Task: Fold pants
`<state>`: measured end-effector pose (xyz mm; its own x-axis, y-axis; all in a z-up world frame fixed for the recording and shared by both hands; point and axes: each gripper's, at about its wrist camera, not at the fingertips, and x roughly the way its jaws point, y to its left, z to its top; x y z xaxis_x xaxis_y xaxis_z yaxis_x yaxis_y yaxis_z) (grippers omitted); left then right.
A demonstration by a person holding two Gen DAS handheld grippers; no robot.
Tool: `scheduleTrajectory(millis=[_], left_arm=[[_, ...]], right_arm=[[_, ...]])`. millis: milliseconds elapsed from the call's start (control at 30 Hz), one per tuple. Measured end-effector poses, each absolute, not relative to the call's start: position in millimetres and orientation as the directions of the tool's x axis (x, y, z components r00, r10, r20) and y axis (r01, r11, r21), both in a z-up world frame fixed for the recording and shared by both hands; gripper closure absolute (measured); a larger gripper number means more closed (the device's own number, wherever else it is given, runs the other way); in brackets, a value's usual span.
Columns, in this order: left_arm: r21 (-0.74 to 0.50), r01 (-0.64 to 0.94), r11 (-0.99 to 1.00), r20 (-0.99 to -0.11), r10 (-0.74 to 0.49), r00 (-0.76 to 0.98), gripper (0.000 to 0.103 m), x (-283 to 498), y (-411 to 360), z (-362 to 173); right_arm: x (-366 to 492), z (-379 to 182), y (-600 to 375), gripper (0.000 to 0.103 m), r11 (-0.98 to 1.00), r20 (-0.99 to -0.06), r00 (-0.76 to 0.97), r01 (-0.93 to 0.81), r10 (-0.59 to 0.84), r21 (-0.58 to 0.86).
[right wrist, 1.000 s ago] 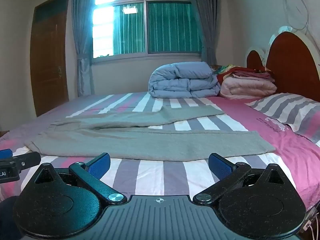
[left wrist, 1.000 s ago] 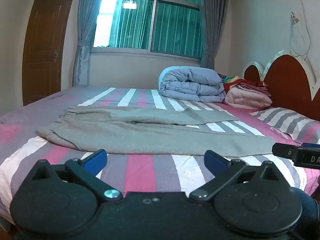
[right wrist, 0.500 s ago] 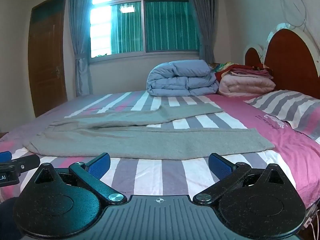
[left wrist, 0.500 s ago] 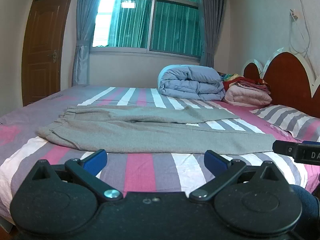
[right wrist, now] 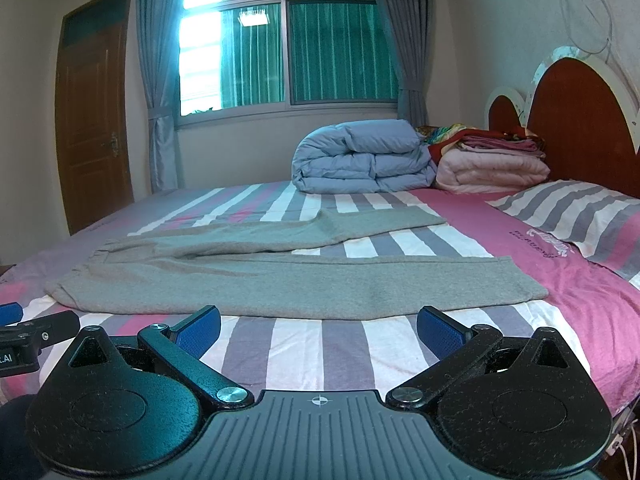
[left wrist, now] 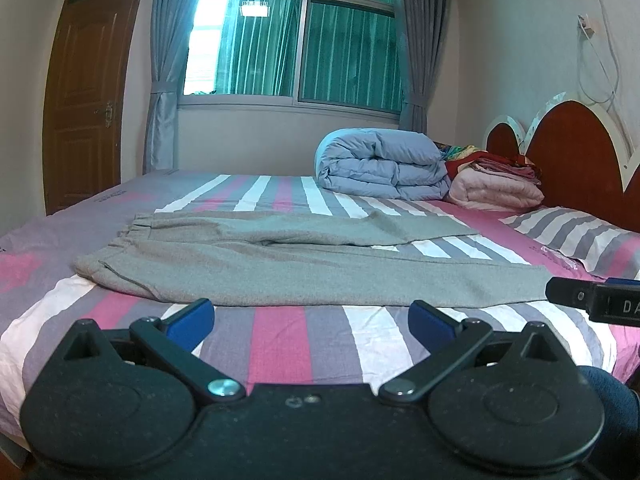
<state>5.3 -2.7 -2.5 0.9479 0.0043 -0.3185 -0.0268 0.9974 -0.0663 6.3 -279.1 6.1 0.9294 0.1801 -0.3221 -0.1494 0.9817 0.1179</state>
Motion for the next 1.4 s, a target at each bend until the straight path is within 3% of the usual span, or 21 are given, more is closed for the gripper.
scheduleTrajectory(millis=[1400], left_arm=[[-0.06,-0.027,0.998,-0.322,0.007,0.947,0.006,7.4,-1.6,-4.7]], right_arm=[[6.5,6.5,-279.2,0.0,0.982,-0.324,0.929,-0.148,0.178,0.116]])
